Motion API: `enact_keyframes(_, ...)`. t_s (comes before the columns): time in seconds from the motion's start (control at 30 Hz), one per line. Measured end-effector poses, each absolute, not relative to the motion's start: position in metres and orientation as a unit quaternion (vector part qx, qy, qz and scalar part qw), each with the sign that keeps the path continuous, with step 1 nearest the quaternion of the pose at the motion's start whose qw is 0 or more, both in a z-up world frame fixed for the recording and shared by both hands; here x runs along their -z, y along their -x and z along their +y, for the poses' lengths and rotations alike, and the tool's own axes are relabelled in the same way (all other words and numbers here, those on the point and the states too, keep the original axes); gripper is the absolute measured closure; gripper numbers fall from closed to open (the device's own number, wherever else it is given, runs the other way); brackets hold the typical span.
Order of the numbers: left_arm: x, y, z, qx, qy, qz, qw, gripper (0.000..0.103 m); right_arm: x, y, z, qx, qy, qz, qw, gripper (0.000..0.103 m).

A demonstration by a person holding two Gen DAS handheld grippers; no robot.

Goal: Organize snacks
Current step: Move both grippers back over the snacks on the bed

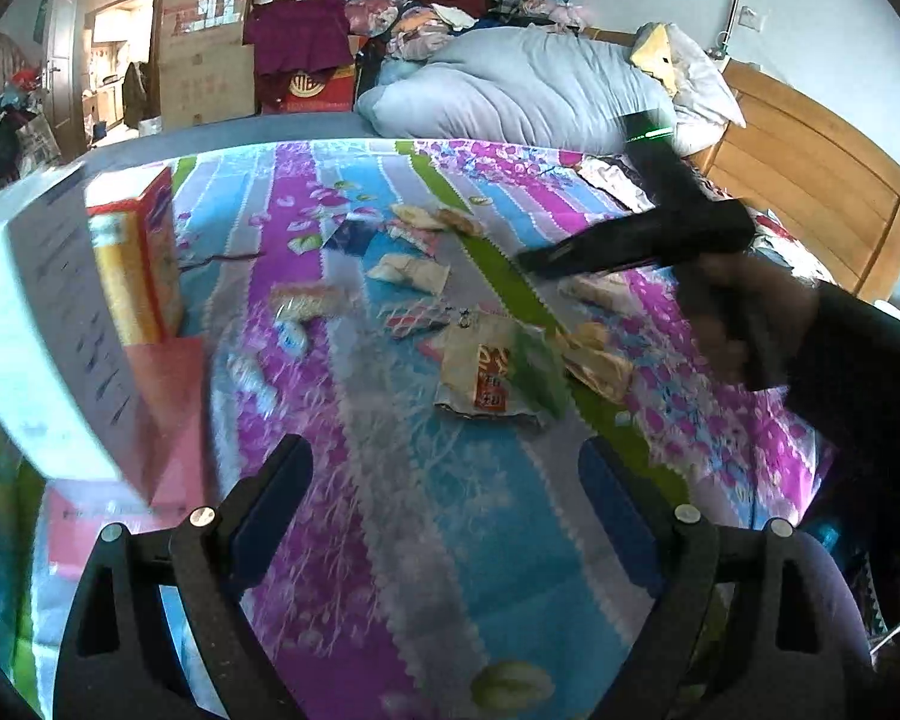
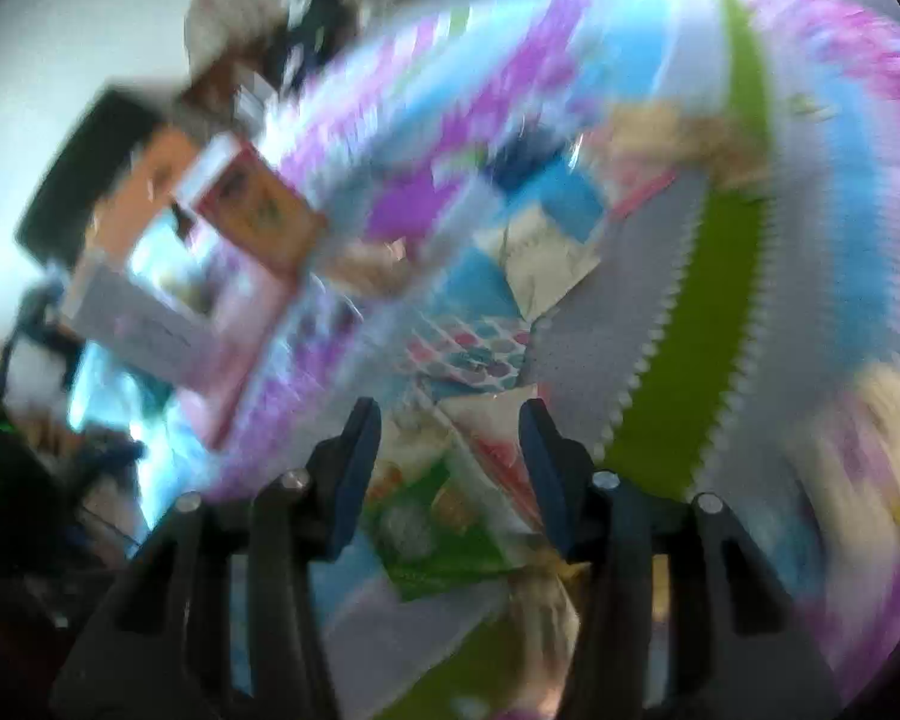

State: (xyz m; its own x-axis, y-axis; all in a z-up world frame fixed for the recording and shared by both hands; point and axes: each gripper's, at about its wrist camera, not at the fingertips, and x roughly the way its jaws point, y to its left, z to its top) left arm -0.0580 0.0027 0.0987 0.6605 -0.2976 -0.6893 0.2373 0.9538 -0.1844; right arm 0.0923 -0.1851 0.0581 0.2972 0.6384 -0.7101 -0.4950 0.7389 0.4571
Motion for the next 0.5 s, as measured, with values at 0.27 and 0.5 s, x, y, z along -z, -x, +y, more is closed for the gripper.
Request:
enact_keyframes(0.27,-0.083,0.078,0.019,0.126,0.049,0.41,0.902,0.012,-0.043,-0.039,-0.218,-0.273,-0.046,0.497,0.822,0.052)
enact_keyframes(0.5,-0.075,0.075,0.022,0.116,0.048,0.42,0.899,0.012,-0.028,-0.02,-0.179,-0.307,-0.019,0.5,0.81,0.032)
